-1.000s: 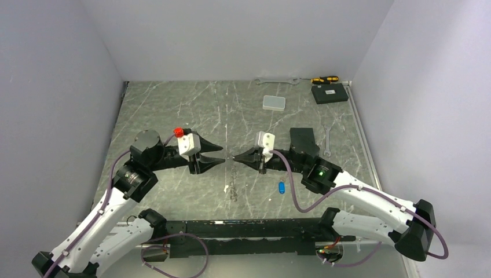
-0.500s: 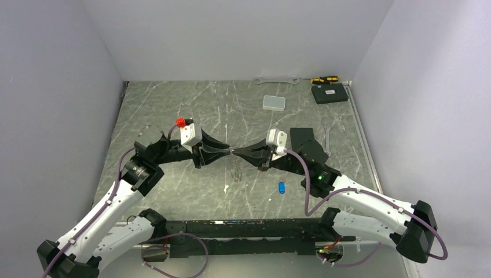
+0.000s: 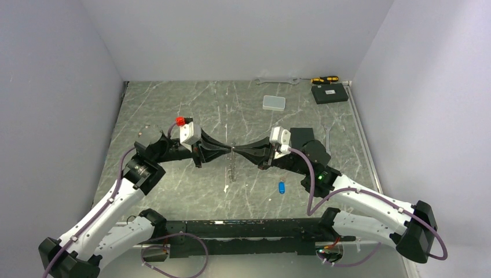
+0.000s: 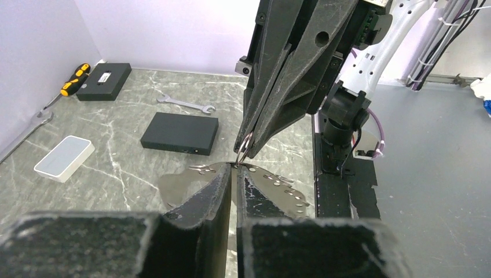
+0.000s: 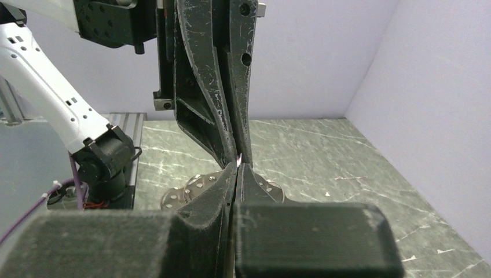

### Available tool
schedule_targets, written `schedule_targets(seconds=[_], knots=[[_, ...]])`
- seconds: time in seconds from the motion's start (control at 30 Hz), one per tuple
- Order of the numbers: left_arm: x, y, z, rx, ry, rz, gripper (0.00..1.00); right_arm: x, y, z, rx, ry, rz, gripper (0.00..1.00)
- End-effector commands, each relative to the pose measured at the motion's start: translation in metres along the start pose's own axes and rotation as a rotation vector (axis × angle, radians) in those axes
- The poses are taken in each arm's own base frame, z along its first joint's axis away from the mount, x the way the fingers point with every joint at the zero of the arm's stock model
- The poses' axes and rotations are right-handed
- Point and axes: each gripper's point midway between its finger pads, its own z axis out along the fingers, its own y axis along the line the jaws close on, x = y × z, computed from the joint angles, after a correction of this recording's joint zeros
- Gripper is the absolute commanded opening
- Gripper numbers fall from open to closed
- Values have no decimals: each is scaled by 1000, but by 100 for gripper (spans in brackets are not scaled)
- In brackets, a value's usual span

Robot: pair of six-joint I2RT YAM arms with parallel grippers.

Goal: Put the keys on the keyring

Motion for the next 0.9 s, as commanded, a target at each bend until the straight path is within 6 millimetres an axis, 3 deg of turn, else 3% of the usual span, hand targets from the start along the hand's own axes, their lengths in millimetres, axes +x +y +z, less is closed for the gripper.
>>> schedule_targets(seconds=[0.0,0.17,0.23,0.47,0.63,0.7,0.87], knots=[[-4,-6,3,46,-28,-8,12,-35,3,5,-24,-118,-32,0],[-4,-5,3,43,-27,-16,27,-34,-2,7,1,-113,-10,0],[-3,-5,3,40,-27,-16,28,-31,-3,9,1,-99,1,0],[-2,-5,3,36,-25,-22,9,-30,-3,9,4,-97,8,0],[-1,-4,2,28,-18,-25,8,-31,-5,6,22,-99,3,0],[0,-4,2,25,-17,-23,0,-31,-5,5,22,-99,5,0],[-2,-5,1,25,-24,-13,0,-28,-5,5,27,-91,13,0]])
